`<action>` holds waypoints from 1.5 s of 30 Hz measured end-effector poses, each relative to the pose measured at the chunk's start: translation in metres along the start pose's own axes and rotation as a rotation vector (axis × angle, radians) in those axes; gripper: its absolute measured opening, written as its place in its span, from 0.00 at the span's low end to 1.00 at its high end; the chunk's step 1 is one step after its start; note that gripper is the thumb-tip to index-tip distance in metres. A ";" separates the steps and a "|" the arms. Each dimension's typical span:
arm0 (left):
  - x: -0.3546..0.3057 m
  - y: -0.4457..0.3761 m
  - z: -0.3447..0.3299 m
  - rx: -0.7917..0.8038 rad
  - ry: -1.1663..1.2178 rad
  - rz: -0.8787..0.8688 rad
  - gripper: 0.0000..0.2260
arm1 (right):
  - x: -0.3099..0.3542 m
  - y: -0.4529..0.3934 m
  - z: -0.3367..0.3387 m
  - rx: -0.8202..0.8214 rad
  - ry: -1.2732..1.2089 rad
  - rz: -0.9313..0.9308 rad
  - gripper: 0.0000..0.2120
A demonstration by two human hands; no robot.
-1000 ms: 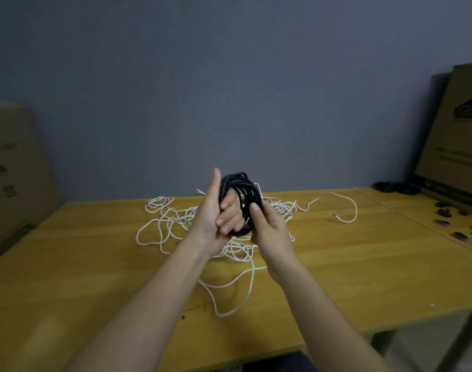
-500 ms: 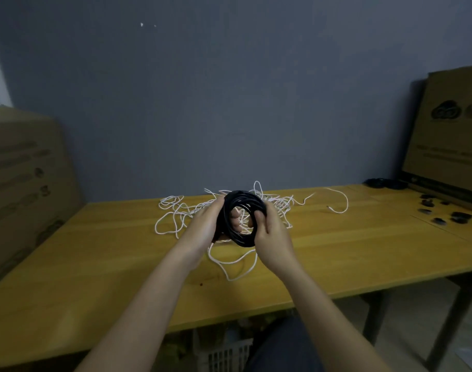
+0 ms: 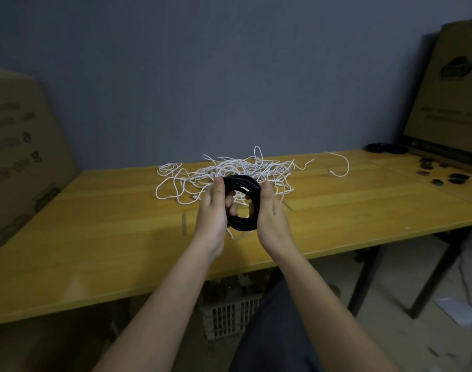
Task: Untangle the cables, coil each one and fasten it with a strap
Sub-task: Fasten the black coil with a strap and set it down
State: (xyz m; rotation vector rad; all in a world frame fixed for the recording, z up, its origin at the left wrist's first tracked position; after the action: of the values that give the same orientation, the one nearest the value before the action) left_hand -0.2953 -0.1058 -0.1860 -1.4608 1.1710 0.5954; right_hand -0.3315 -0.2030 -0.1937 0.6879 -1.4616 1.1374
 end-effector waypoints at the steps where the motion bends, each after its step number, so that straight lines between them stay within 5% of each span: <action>1: 0.002 0.002 -0.001 -0.014 -0.008 -0.009 0.15 | -0.003 0.001 -0.002 -0.034 0.020 0.002 0.27; 5: 0.012 0.005 0.000 -0.041 -0.037 -0.028 0.13 | -0.010 -0.002 -0.003 -0.029 -0.110 -0.061 0.17; 15: 0.040 -0.031 -0.003 -0.020 -0.083 -0.019 0.10 | -0.030 -0.042 0.006 -0.028 -0.135 -0.021 0.12; 22: 0.053 -0.141 -0.037 0.006 -0.173 -0.079 0.12 | -0.016 -0.154 0.019 -0.013 0.089 0.095 0.14; 33: 0.112 -0.358 -0.087 0.103 -0.282 -0.111 0.10 | -0.024 -0.372 0.019 -0.004 0.002 -0.070 0.16; 38: 0.087 -0.394 -0.103 0.196 -0.358 0.033 0.10 | 0.003 -0.405 0.034 0.089 -0.145 -0.356 0.15; 45: 0.010 -0.412 -0.114 0.478 -0.189 0.403 0.10 | 0.075 -0.386 0.055 -0.057 0.052 -0.346 0.13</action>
State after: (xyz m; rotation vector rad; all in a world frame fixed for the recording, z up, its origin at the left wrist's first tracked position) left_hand 0.0496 -0.2601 0.0150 -0.7530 1.3533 0.6537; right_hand -0.0274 -0.3824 -0.0123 0.8279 -1.2672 0.8370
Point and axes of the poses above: each hand's wrist, its own y-axis away from the middle knuckle, its own z-axis out of the back of the hand, x = y × z, the point moved 1 cm from there along -y, towards the middle knuckle, and after that the axes turned 10 degrees about -z, right-handed, at the moved point
